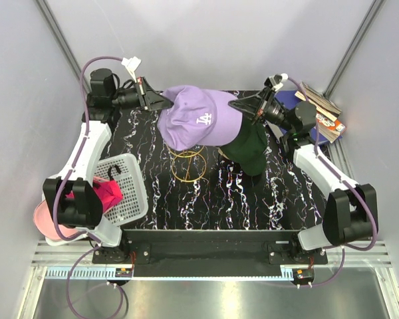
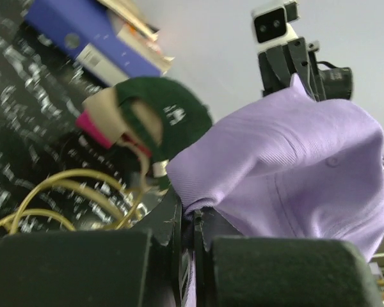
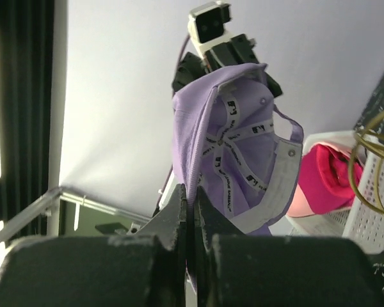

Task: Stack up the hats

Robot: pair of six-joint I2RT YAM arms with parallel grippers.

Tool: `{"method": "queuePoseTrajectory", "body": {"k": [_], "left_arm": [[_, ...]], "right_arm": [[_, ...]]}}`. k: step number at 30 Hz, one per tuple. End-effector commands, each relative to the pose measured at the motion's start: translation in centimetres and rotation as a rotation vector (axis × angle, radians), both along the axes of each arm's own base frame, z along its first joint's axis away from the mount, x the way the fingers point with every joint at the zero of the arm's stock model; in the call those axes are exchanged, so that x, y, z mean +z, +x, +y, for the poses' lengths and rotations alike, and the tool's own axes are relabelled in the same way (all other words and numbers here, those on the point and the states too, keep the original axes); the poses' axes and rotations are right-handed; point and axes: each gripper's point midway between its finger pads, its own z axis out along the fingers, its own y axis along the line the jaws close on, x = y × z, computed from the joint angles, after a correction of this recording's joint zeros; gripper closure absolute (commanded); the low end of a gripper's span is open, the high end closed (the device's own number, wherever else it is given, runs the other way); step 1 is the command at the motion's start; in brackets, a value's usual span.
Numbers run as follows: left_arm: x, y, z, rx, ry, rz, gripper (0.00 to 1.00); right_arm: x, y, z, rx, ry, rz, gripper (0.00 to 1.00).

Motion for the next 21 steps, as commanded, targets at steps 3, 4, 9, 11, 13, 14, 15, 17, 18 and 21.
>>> {"method": "queuePoseTrajectory", "body": {"k": [3,4,9,11,13,14,15,17,18,21], "left_arm": [[-3.1,0.4,4.0,0.12,0.091,0.053,1.0],[-3.5,0.5,4.1,0.119,0.095,0.06,1.0],[-5.4,1.3,4.7,0.122,0.104,0.1,1.0],[-6.2,2.0,5.3,0.143,0.116,0.124,1.0],[-6.7,2.9,6.2,0.179,0.128,0.153,0.83],[-7.0,3.3,6.6,0.207,0.141,0.164,0.57],[-7.0,3.7,7.1,0.232,0.153,0.166,0.48],[-7.2,4.4,8.1,0.301,0.198,0.165,0.36],[-7.0,4.5,8.3,0.317,0.209,0.16,0.17],[-6.9,5.0,9.0,0.368,0.232,0.152,0.11]], "right_arm": [[-1.8,0.8,0.0,-0.165,-0.062,0.095,1.0],[-2.6,1.2,0.2,-0.187,-0.075,0.126,1.0],[-4.8,2.0,0.4,-0.24,-0.094,0.209,1.0],[-5.4,2.4,0.5,-0.272,-0.112,0.229,1.0],[-6.0,2.8,0.5,-0.31,-0.139,0.245,1.0],[-6.1,2.8,0.6,-0.321,-0.148,0.25,1.0],[-6.5,2.8,0.7,-0.331,-0.159,0.263,1.0],[-7.4,3.1,0.4,-0.361,-0.167,0.299,1.0],[-7.8,3.1,0.5,-0.365,-0.169,0.31,1.0],[-8.4,3.4,0.5,-0.387,-0.187,0.336,1.0]]}}
